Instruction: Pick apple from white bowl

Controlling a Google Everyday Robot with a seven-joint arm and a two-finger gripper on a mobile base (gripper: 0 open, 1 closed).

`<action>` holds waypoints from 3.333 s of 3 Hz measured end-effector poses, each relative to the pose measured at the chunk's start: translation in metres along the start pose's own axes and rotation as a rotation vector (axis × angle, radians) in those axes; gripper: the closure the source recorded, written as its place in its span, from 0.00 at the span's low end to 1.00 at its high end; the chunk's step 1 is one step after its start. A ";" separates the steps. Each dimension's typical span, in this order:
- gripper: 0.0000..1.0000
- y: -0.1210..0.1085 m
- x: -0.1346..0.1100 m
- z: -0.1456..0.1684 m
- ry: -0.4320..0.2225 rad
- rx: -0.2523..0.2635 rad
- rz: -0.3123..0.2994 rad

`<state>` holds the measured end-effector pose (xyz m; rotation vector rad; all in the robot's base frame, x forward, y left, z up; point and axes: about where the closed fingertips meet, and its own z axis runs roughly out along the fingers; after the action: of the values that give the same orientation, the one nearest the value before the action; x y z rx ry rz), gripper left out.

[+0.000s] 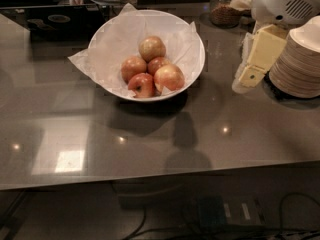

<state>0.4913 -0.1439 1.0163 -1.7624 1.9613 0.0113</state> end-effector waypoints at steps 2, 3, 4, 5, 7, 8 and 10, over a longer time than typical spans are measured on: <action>0.00 -0.011 -0.006 0.016 -0.108 0.007 0.050; 0.00 -0.019 -0.019 0.040 -0.205 -0.035 0.085; 0.00 -0.024 -0.032 0.059 -0.279 -0.083 0.101; 0.00 -0.024 -0.041 0.078 -0.299 -0.132 0.104; 0.27 -0.031 -0.054 0.103 -0.308 -0.180 0.089; 0.30 -0.038 -0.066 0.114 -0.315 -0.196 0.064; 0.31 -0.039 -0.069 0.132 -0.318 -0.233 0.063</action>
Offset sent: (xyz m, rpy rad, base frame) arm 0.0395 0.0242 -0.0199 0.2957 0.0018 -0.0238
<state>0.5766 -0.0425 0.9387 -1.7130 1.8366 0.5282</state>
